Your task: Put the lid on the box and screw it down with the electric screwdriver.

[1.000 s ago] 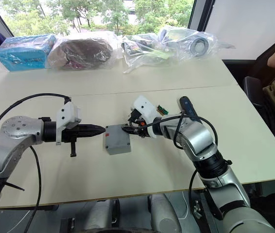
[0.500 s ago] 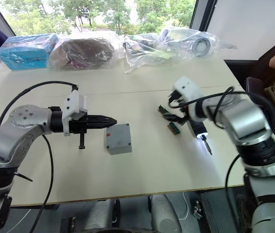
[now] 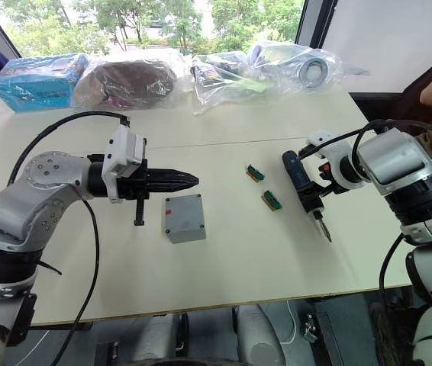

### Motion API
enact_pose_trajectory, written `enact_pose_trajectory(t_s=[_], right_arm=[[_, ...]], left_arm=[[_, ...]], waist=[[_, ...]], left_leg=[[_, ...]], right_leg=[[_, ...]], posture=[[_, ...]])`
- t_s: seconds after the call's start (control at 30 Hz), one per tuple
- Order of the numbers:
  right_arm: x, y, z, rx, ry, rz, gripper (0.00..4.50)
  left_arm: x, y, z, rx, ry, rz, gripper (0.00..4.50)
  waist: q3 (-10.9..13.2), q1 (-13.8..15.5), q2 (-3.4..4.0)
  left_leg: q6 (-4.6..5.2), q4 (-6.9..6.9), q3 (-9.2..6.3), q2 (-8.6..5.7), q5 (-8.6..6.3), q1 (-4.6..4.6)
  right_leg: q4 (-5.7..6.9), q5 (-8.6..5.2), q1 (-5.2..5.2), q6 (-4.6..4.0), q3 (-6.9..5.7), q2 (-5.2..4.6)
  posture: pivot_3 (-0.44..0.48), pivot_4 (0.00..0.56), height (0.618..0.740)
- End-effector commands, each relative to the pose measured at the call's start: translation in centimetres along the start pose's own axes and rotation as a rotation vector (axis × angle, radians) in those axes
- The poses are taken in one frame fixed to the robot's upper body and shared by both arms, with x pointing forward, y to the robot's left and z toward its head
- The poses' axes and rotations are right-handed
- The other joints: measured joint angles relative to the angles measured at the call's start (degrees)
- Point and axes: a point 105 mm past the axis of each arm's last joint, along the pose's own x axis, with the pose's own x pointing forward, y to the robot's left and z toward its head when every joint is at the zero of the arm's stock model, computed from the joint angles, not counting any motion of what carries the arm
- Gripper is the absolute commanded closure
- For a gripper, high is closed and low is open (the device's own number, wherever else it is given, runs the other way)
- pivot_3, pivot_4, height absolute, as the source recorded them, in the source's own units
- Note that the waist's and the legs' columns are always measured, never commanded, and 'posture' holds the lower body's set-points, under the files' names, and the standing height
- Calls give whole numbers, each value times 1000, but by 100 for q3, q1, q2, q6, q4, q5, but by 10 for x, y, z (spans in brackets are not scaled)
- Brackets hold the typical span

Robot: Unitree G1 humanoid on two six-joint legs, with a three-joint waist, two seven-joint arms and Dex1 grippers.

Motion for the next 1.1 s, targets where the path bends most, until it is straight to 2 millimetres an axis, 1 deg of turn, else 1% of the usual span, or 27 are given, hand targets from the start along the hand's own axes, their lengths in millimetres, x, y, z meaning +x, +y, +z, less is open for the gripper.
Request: enact_pose_trajectory(t_s=[0.03,0.1,0.23,0.3,0.33,0.37,0.4,0.47,0.5,0.53,0.6,0.67,0.73,0.77,0.8,0.83,0.87,0.93,0.97,1.03,1.1], right_arm=[[2,-5,3,17,24,-15,28],[12,-3,1,17,58,-3,28],[22,4,0,-5,98,28,28],[26,7,2,-18,101,38,537],[26,8,3,-18,99,40,703],[26,8,4,-18,98,42,1123],[25,9,6,-17,92,45,1337],[21,8,11,-12,72,42,2145],[18,6,15,-4,51,35,2450],[15,4,18,1,37,30,2607],[1,5,36,1,-49,31,2614],[-10,10,50,-18,-121,44,2614],[-35,40,83,-49,-329,183,2614],[-50,56,99,-82,-461,253,2614],[-65,72,113,-127,-605,311,2614],[-74,80,119,-150,-696,335,2614],[-85,91,126,-181,-813,361,2614],[-97,105,131,-195,-961,384,2614],[-104,112,134,-174,-1053,393,2614],[-110,120,137,-105,-1163,410,2614],[-120,145,135,-92,-1367,468,2614]], left_arm=[[-1,-3,8,46,-14,7,4500],[-2,-4,8,44,-15,17,4500],[-4,-5,7,42,-8,31,4500],[-4,-5,7,41,-4,38,4500],[-5,-6,7,39,-2,42,4500],[-5,-6,7,38,-1,45,4500],[-6,-5,6,36,1,50,4500],[-8,-5,5,29,10,62,4500],[-10,-4,4,21,16,72,4500],[-12,-3,3,15,20,79,4500],[-20,-2,-5,-2,55,101,4500],[-27,-2,-13,-14,92,112,4500],[-35,-4,-26,-48,143,123,4500],[-39,-4,-32,-63,161,126,4500],[-41,-5,-37,-76,171,129,4500],[-42,-4,-39,-82,176,131,4500],[-42,-4,-42,-97,177,132,4500],[-44,-5,-46,-117,181,128,4500],[-44,-6,-49,-129,184,120,4500],[-44,-6,-52,-144,190,113,4500],[-44,-9,-58,-159,211,105,4500]], waist=[[0,5,0],[0,5,0],[-1,3,-1],[-1,-2,-1],[-1,-6,-1],[-1,-7,-1],[-1,-6,-1],[-1,-7,-1],[-1,-7,-1],[0,-13,0],[1,-20,3],[7,-18,13],[10,-16,17],[11,-25,18],[11,-41,19],[11,-46,18],[11,-35,19],[6,18,10],[5,51,9],[4,94,8],[2,114,4]], left_leg=[[0,0,-1,0,0,0],[0,0,-1,0,0,-1],[0,1,-1,0,0,0],[0,1,-2,0,0,1],[0,1,-2,0,0,1],[0,1,-2,0,0,1],[0,1,-2,0,0,2],[0,1,-3,1,0,2],[0,0,-4,1,0,2],[0,0,-4,2,0,2],[0,0,-2,1,0,2],[0,-1,0,2,0,1],[0,-4,-2,2,0,-6],[0,-4,0,2,0,-9],[0,-6,0,3,0,-8],[0,-7,-1,5,0,-8],[0,-12,-4,9,0,-8],[0,-15,-17,10,0,-8],[0,-12,-27,12,0,-8],[0,-10,-32,8,0,-10],[-2,-3,-24,-1,1,-15]], right_leg=[[0,0,0,0,-1,1],[1,0,-1,0,-1,1],[1,1,1,1,-1,0],[1,1,1,1,-1,1],[2,1,1,1,-1,1],[2,1,2,1,-1,1],[3,1,1,1,-1,1],[4,1,1,1,-2,2],[4,1,0,1,-2,2],[4,1,0,1,-2,3],[4,1,-1,1,-2,2],[6,1,-6,1,-1,2],[12,1,-19,1,-2,2],[14,1,-23,1,-1,2],[17,1,-26,1,-1,3],[20,1,-27,1,-1,5],[20,1,-27,1,-4,9],[23,1,-23,1,-15,12],[22,1,-17,0,-25,12],[16,1,-6,0,-33,5],[6,2,-3,0,-27,-7]], posture=[[0,150,740],[0,150,740],[0,150,740],[0,150,740],[0,150,740],[0,150,740],[0,150,740],[0,150,740],[0,150,740],[0,150,740],[0,150,740],[0,150,740],[0,150,740],[0,150,740],[0,150,740],[0,150,740],[0,150,740],[0,150,740],[0,150,740],[0,150,740],[0,150,740]])
